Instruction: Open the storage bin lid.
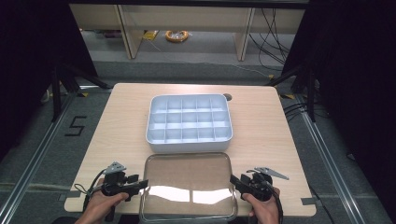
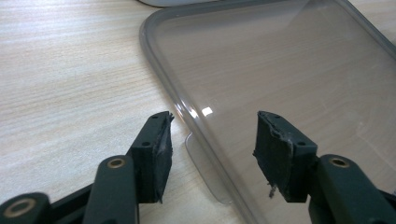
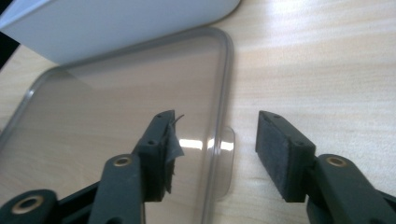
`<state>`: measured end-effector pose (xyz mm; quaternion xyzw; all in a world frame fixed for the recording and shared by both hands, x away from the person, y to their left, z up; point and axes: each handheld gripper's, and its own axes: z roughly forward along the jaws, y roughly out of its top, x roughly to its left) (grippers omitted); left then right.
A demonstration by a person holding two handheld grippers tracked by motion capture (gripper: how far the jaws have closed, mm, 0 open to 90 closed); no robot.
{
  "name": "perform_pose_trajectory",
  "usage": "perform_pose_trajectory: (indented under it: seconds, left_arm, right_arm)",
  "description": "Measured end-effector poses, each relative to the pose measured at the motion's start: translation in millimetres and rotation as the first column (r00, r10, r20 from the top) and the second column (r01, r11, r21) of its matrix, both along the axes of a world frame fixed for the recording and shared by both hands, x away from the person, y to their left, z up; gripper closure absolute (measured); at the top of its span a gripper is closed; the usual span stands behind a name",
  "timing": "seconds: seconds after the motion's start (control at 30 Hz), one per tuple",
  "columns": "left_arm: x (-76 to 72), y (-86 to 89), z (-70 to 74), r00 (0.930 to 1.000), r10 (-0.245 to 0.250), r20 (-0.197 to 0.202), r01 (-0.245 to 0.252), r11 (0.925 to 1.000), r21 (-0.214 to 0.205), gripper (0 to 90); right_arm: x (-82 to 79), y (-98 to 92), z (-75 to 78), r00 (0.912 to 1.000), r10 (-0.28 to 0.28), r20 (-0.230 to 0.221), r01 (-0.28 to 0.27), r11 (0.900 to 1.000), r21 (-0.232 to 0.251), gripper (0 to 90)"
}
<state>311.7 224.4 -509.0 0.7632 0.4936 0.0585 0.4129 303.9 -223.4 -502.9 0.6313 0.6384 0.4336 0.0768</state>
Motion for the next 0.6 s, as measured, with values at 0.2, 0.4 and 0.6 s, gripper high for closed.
perform_pose_trajectory:
  seconds: [0.2, 0.4, 0.6]
  left_arm:
    - [-0.4, -2.6, 2.9, 0.9989, 0.009, 0.046, -0.007, 0.9987, -0.051, 39.2]
    - [-0.1, -4.0, 4.3, 0.999, 0.002, 0.045, 0.002, 0.9974, -0.072, 31.5]
    - [-0.8, -5.4, 7.2, 0.9983, -0.01, 0.058, 0.017, 0.9942, -0.106, 25.3]
  right_arm:
    - [2.7, -5.3, 3.4, 0.9971, 0.031, 0.07, -0.029, 0.9989, -0.036, 40.3]
    - [0.0, -5.0, 12.1, 0.997, -0.011, 0.077, 0.011, 0.9999, -0.003, 35.4]
    - [1.3, -9.9, 12.1, 0.9918, 0.026, 0.125, -0.021, 0.9987, -0.047, 30.6]
